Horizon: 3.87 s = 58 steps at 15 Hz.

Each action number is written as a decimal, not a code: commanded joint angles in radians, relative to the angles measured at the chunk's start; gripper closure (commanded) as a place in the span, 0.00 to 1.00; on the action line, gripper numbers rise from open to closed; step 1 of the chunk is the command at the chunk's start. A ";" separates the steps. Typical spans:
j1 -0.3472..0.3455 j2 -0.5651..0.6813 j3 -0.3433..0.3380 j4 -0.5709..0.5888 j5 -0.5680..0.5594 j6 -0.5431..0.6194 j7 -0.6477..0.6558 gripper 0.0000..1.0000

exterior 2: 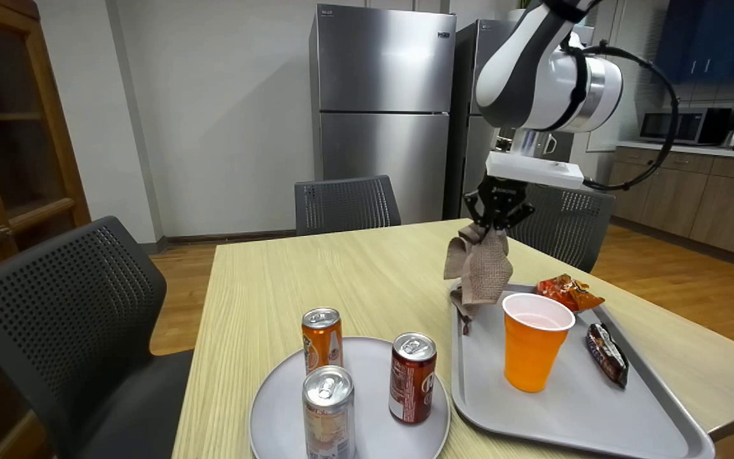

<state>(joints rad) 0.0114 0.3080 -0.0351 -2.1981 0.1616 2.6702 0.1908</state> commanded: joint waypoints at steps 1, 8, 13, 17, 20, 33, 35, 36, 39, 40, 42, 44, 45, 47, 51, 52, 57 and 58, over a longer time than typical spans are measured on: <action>0.004 -0.030 0.041 0.017 0.018 -0.029 -0.015 0.98; 0.051 -0.061 0.101 0.054 0.001 -0.035 -0.029 0.98; 0.086 -0.076 0.129 0.088 -0.004 -0.047 -0.040 0.98; 0.113 -0.062 0.131 0.113 -0.038 -0.052 -0.029 0.98; 0.132 -0.036 0.114 0.123 -0.101 -0.051 -0.010 0.98; 0.176 0.156 0.057 0.206 -0.218 -0.064 0.028 0.98; 0.194 0.184 0.042 0.229 -0.233 -0.066 0.039 0.98; 0.202 0.199 0.035 0.244 -0.240 -0.069 0.045 0.98; 0.222 0.238 0.011 0.286 -0.254 -0.077 0.063 0.98; 0.230 0.251 0.001 0.299 -0.259 -0.078 0.071 0.98; 0.237 0.271 -0.009 0.322 -0.264 -0.086 0.081 0.98; 0.244 0.280 -0.016 0.335 -0.267 -0.092 0.088 0.67; 0.245 0.277 -0.017 0.334 -0.266 -0.090 0.088 0.66; 0.243 0.261 -0.018 0.319 -0.267 -0.084 0.077 0.53; 0.229 0.217 -0.019 0.279 -0.265 -0.077 0.060 0.23; 0.227 0.209 -0.022 0.273 -0.266 -0.076 0.060 0.15; 0.184 0.126 -0.017 0.218 -0.237 -0.107 0.040 0.00; 0.177 0.110 -0.017 0.206 -0.236 -0.119 0.040 0.00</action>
<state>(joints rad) 0.2172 0.5051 -0.0641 -1.9281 -0.0774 2.6102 0.2338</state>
